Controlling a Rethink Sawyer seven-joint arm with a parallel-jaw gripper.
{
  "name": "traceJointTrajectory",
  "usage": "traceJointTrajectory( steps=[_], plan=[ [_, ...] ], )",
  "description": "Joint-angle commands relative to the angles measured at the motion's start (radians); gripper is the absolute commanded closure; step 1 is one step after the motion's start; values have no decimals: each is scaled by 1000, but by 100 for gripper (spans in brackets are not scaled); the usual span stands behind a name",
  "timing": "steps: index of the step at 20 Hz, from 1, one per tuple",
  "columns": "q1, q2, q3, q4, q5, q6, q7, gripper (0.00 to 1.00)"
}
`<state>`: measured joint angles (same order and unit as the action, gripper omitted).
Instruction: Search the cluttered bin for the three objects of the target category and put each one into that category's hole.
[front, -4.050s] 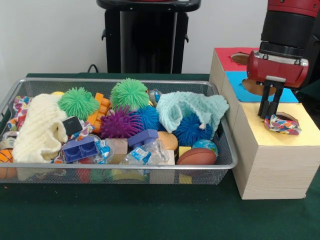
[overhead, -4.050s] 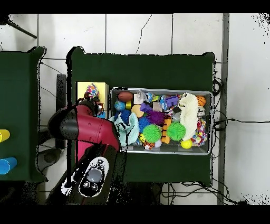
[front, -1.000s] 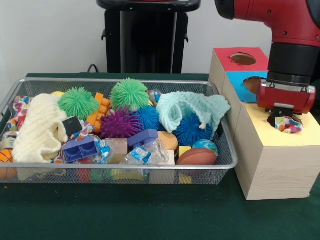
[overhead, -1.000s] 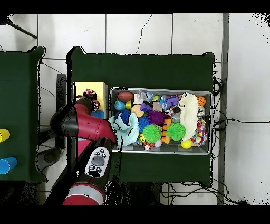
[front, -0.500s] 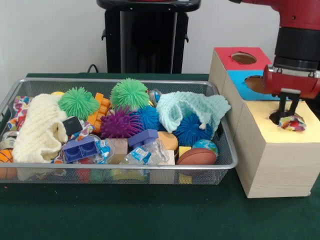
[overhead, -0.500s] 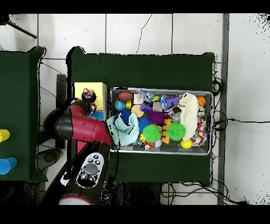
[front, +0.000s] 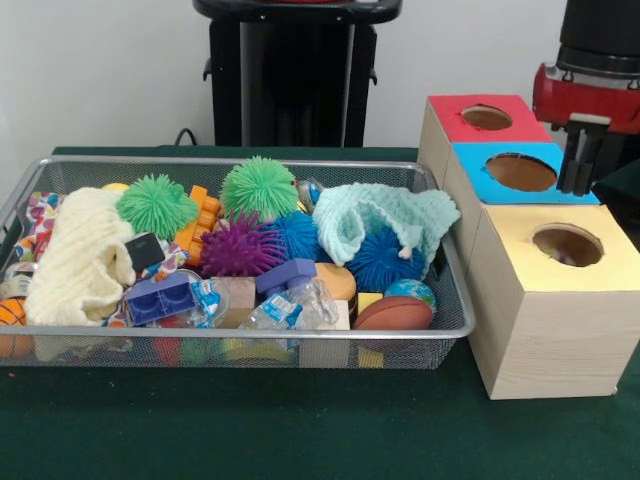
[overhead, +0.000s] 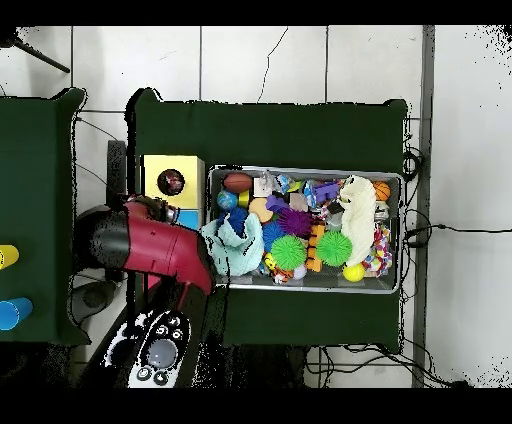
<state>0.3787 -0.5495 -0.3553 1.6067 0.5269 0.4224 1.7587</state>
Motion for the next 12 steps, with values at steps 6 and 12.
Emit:
traceJointTrajectory(
  steps=[6, 12],
  plan=[
    [54, 12, -27, 21, -75, 123, 213, 100],
    [50, -12, -68, 78, -105, 89, 193, 100]
  ],
)
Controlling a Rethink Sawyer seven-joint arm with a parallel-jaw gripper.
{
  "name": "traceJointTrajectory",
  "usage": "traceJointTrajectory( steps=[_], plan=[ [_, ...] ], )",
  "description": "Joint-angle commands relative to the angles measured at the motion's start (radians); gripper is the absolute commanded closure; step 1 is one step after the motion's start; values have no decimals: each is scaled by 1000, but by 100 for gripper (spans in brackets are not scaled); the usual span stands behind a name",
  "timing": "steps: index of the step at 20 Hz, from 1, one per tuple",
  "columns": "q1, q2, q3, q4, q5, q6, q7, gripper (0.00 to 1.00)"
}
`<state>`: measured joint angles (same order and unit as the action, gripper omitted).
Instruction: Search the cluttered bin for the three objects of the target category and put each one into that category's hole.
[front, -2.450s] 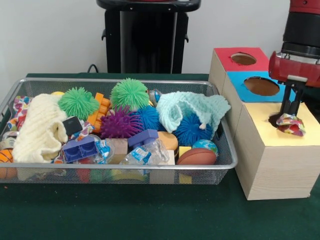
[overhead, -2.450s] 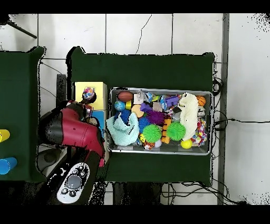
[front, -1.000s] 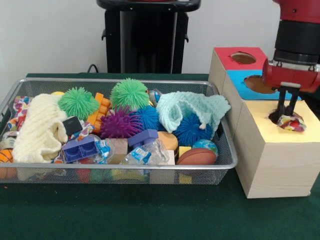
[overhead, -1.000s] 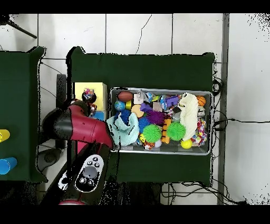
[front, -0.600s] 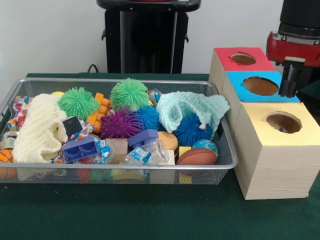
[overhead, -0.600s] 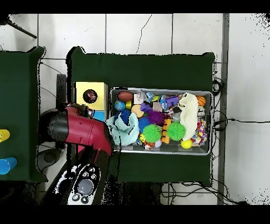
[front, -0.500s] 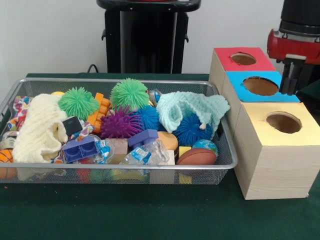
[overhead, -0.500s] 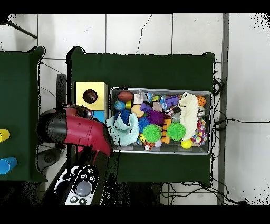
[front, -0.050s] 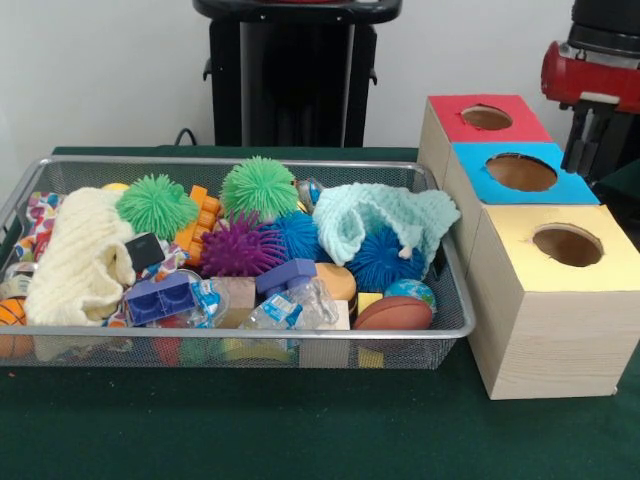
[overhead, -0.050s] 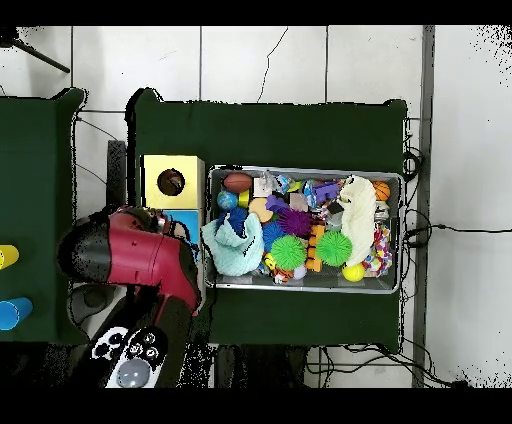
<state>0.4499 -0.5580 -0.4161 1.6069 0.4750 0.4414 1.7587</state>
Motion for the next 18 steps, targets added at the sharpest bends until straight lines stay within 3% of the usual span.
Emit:
traceJointTrajectory(
  steps=[1, 7, 13, 18],
  plan=[
    [-36, -15, -3, 102, -58, 60, 178, 100],
    [-150, -72, 45, 232, -98, -18, 88, 100],
    [-223, -102, 64, 284, -170, -83, 46, 100],
    [-227, -90, -14, 265, -264, -86, 66, 100]
  ],
)
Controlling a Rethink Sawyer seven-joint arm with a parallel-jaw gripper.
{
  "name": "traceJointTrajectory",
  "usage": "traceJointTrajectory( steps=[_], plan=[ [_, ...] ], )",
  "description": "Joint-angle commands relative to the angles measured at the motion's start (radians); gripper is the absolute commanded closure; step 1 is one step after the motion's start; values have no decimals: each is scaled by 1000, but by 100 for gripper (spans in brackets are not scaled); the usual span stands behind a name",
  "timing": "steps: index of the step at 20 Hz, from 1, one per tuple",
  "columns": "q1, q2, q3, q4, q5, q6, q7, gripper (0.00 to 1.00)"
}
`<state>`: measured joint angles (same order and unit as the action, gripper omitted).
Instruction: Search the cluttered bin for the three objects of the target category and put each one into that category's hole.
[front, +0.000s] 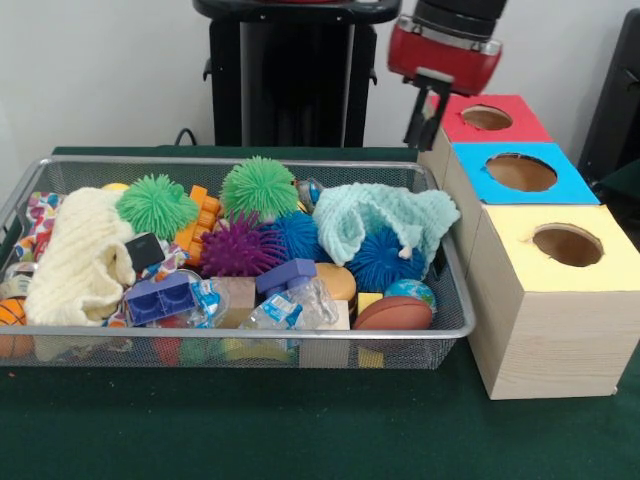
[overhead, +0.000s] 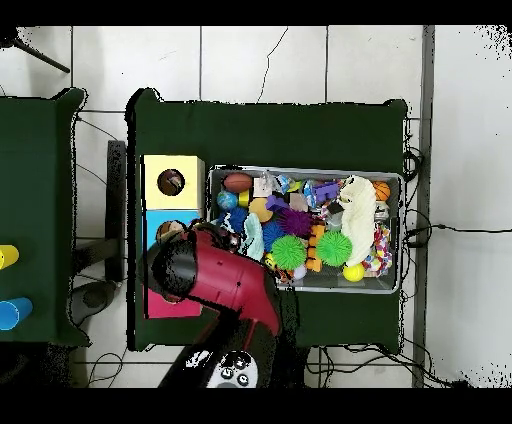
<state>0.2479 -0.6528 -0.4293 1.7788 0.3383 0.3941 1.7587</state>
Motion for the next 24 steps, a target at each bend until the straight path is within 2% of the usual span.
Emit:
traceJointTrajectory(
  steps=[1, 4, 6, 9, 14, 17, 21, 24],
  plan=[
    [-4, 16, -52, 84, -151, -21, 83, 100],
    [-22, 21, -82, 93, -200, -57, 90, 100],
    [-42, 18, -74, 108, -221, -115, 100, 100],
    [-50, 21, -83, 123, -252, -244, 150, 100],
    [-55, 17, -93, 179, -265, -404, 213, 100],
    [-70, 41, -98, 205, -260, -589, 261, 100],
    [-157, 27, -32, 218, -299, -668, 226, 100],
    [-229, 24, 35, 214, -331, -659, 196, 100]
  ],
)
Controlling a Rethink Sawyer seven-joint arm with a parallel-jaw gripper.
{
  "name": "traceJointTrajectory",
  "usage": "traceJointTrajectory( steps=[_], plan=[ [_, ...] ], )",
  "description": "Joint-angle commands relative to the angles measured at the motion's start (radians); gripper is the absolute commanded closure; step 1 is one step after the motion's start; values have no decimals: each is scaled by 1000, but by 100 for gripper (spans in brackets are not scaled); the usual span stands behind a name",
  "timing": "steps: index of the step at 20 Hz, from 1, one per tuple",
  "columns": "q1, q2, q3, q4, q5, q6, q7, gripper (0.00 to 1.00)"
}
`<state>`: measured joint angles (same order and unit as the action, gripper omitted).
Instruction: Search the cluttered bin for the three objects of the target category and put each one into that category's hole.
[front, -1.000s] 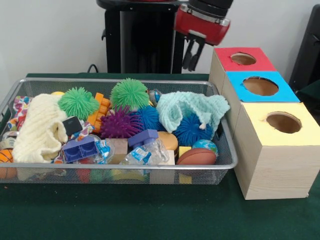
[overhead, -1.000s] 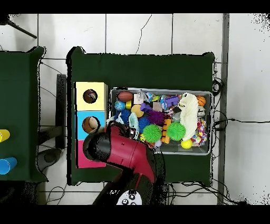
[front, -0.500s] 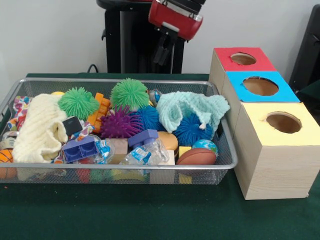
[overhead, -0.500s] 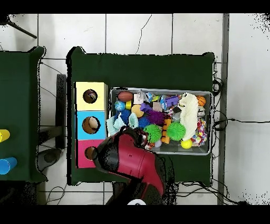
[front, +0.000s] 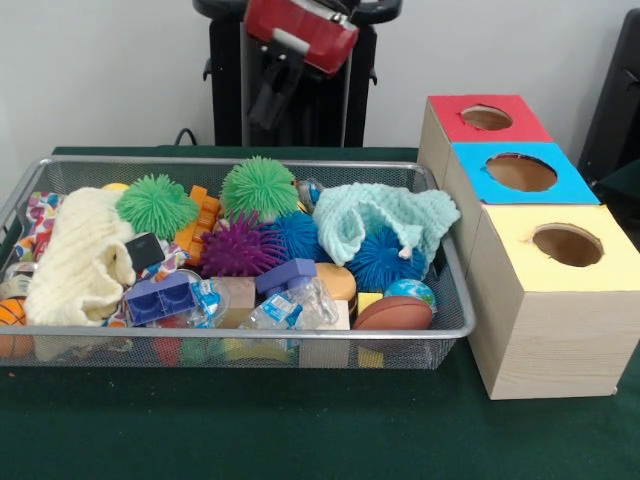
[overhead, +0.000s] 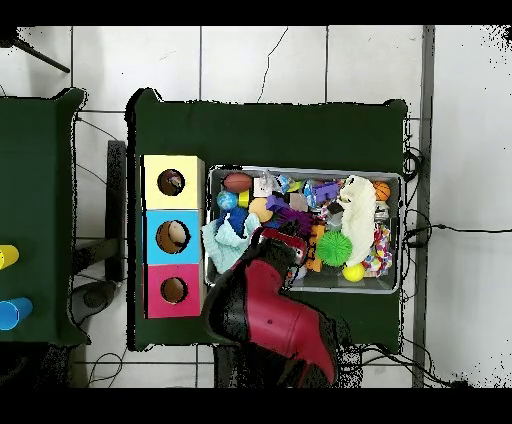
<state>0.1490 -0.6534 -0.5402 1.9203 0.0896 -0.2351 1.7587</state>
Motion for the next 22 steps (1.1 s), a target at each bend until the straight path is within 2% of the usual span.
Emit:
traceJointTrajectory(
  steps=[1, 7, 13, 22],
  plan=[
    [-164, 24, 178, 70, -98, -17, 185, 100],
    [-273, 49, 272, 42, -155, 14, 150, 100],
    [-368, 110, 361, 19, -207, 20, 138, 100],
    [-359, 172, 363, 2, -198, -135, 191, 100]
  ],
)
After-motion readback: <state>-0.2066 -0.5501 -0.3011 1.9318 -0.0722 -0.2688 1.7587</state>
